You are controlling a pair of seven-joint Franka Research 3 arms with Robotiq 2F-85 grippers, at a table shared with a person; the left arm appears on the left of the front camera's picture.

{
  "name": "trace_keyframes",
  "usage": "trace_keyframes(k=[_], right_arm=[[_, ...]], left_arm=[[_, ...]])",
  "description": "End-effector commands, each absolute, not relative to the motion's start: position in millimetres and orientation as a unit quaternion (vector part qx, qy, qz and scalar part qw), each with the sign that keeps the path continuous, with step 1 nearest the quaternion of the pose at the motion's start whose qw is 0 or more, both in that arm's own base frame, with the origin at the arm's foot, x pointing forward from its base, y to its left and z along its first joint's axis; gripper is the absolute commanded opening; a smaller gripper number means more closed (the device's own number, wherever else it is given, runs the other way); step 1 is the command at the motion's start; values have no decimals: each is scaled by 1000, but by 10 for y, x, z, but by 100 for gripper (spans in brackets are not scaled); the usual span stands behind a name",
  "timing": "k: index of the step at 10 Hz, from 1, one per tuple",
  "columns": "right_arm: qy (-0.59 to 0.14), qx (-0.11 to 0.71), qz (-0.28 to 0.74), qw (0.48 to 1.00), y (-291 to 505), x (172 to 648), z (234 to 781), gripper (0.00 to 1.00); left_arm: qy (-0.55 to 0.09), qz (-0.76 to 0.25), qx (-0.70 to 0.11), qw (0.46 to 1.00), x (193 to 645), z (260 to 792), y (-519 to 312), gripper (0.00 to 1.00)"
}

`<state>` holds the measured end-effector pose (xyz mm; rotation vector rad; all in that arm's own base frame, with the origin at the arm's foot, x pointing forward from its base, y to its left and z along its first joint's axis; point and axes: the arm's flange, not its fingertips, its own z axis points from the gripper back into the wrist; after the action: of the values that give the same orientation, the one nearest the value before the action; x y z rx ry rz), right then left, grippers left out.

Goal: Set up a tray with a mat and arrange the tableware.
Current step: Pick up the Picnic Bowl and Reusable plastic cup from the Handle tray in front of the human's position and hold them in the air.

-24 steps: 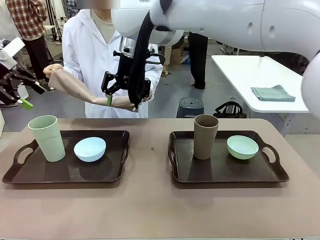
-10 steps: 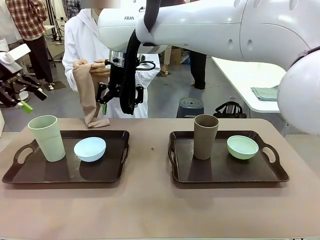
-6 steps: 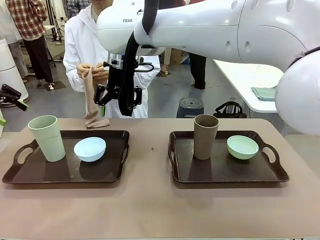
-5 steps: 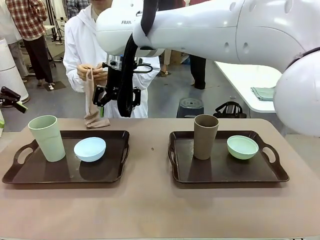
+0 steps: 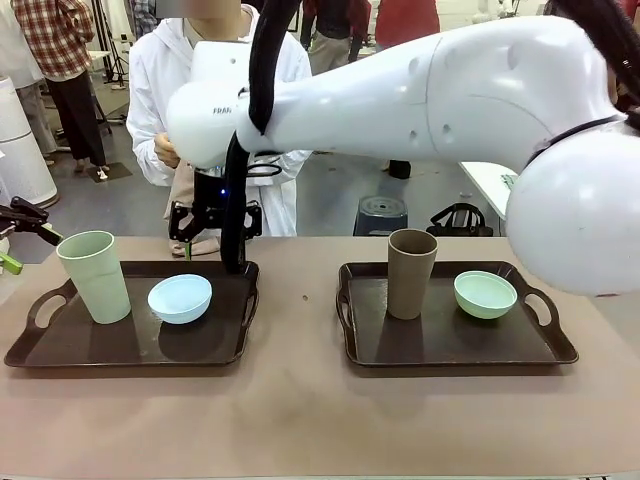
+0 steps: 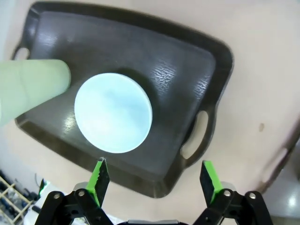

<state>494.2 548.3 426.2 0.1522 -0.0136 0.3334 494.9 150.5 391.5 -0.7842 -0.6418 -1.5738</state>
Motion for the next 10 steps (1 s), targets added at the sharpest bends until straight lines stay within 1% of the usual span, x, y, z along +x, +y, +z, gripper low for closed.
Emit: trace_keyframes(k=[1,2,3,5,7,10], right_arm=[[-22,50,133,990,5547,4980,4287,100],[-31,57,147,987,5504,4959,4373,100],[-9,67,157,985,5490,4944,4212,100],[-13,66,154,986,5484,4950,4243,100],[-9,81,109,991,5543,5003,4063,100],[-21,103,92,990,5571,5040,3924,100]], left_arm=[[-280,-659,-338,611,4925,3837,1429,100],[-276,-658,-343,611,4928,3895,1450,100],[-273,-674,-339,597,4949,3869,1492,100],[-270,-670,-342,601,4945,3849,1472,100],[-279,-650,-337,621,5026,3742,1350,100],[-281,-639,-337,632,5066,3568,1299,100]])
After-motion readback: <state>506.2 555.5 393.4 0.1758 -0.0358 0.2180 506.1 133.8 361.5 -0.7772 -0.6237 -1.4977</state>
